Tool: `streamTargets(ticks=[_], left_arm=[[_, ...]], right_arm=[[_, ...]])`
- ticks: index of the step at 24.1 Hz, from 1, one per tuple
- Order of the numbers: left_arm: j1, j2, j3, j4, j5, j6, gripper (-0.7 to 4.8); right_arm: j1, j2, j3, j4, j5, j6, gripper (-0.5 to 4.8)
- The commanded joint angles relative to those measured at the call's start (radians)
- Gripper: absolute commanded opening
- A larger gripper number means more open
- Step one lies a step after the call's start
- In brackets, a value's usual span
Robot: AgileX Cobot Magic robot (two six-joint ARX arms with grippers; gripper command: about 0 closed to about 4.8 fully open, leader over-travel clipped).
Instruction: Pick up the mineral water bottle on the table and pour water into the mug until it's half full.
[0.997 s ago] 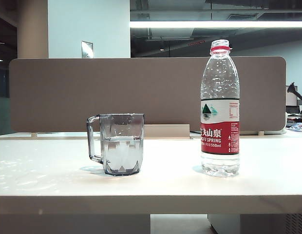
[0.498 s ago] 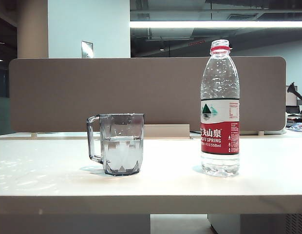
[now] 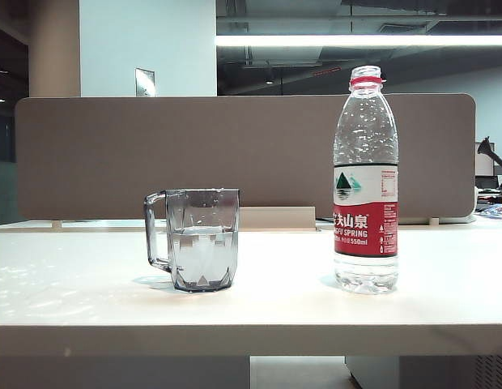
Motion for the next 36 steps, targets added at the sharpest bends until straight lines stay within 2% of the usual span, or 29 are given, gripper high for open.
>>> streamTargets(ticks=[1,5,12,16,36], left_arm=[[0.079,-0.058,0.006,0.009,0.004,-0.001,-0.01],[0.241,-0.173,0.006,0.009,0.004,0.002,-0.01],[0.358,-0.216,0.006,0.016,0.003,0.002,-0.01],[0.383,-0.216,0.006,0.016,0.003,0.002,-0.01],[0.381,-0.216,0.006,0.015,0.004,0.002,-0.01]], right_arm=[[0.001,-0.001,-0.006,0.011,0.002,0.002,-0.01],[0.002,-0.001,-0.006,0.011,0.002,0.002,-0.01],[0.002,-0.001,-0.006,0.011,0.002,0.002,-0.01],[0.001,-0.001,-0.006,0.011,0.002,0.002,-0.01],[0.001,-0.001,-0.006,0.011,0.002,0.002,-0.01]])
